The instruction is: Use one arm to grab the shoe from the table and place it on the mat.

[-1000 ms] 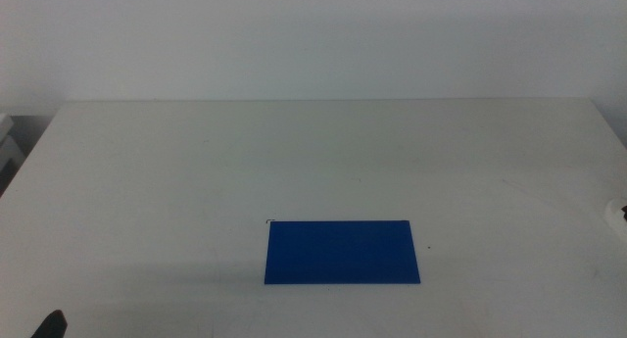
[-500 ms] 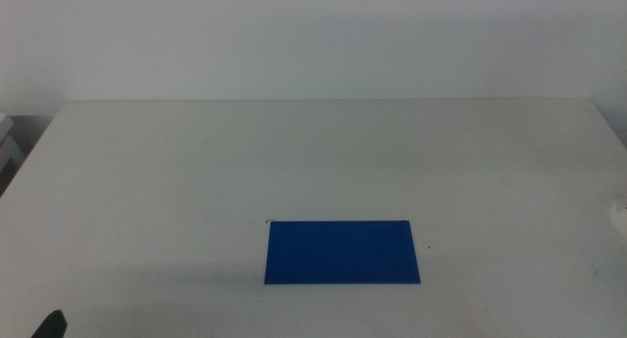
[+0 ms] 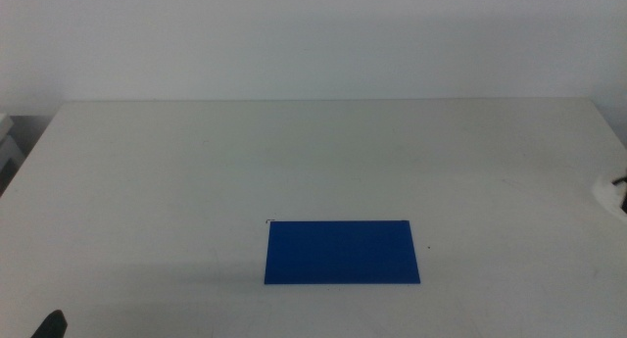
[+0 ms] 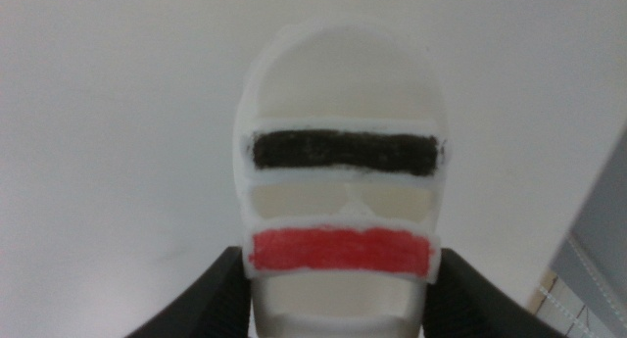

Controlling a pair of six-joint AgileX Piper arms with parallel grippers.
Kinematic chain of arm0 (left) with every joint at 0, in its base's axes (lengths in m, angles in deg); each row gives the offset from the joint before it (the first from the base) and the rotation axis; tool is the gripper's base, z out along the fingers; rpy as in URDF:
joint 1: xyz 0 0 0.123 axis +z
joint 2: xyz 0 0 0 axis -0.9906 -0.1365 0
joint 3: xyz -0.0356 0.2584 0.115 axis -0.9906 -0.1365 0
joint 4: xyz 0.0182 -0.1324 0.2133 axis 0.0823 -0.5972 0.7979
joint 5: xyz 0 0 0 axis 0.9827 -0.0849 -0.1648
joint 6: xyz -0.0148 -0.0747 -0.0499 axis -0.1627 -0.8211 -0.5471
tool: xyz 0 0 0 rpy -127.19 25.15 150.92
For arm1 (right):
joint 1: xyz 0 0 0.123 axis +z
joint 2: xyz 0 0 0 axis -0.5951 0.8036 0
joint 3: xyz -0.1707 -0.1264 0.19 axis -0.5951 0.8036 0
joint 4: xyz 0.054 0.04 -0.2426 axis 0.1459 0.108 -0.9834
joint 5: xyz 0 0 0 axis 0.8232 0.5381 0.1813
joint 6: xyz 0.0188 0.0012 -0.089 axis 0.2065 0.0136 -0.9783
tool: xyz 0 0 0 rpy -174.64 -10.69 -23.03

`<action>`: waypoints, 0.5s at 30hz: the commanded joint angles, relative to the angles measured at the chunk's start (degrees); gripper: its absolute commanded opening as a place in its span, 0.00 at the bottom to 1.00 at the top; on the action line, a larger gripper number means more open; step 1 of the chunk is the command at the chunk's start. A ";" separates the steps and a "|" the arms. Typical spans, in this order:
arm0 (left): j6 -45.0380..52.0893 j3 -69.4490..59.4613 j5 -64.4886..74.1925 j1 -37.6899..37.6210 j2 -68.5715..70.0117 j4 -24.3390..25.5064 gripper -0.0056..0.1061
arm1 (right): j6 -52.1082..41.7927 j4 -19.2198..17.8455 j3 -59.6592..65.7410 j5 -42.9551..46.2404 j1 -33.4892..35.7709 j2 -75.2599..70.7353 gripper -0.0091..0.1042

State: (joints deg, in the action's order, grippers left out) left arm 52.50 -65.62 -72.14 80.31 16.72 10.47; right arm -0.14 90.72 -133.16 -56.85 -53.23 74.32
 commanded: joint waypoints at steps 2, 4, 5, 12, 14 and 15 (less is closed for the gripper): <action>-0.28 -0.40 -4.60 -0.28 0.79 -0.44 0.89 | 1.78 -0.21 -3.07 -3.65 4.18 -4.86 0.05; -0.28 -0.40 -4.60 -0.28 0.79 -0.44 0.89 | 4.24 -0.21 -4.35 -5.33 7.25 -5.04 0.05; -0.28 -0.40 -4.60 -0.28 0.79 -0.44 0.89 | 6.06 -0.28 -5.10 -5.99 9.21 -5.04 0.05; -0.28 -0.40 -4.60 -0.28 0.79 -0.44 0.89 | 18.33 -1.69 -10.31 -5.48 24.40 -3.61 0.05; -0.28 -0.40 -4.60 -0.28 0.79 -0.44 0.89 | 21.76 -1.69 -12.53 -5.88 28.01 -2.03 0.05; -0.28 -0.40 -4.60 -0.28 0.79 -0.44 0.89 | 23.58 -1.53 -13.96 -6.16 29.91 -0.91 0.05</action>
State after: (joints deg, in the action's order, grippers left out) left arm 52.50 -65.62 -72.14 80.31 16.72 10.47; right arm 20.19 89.66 -143.90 -62.81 -25.77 74.79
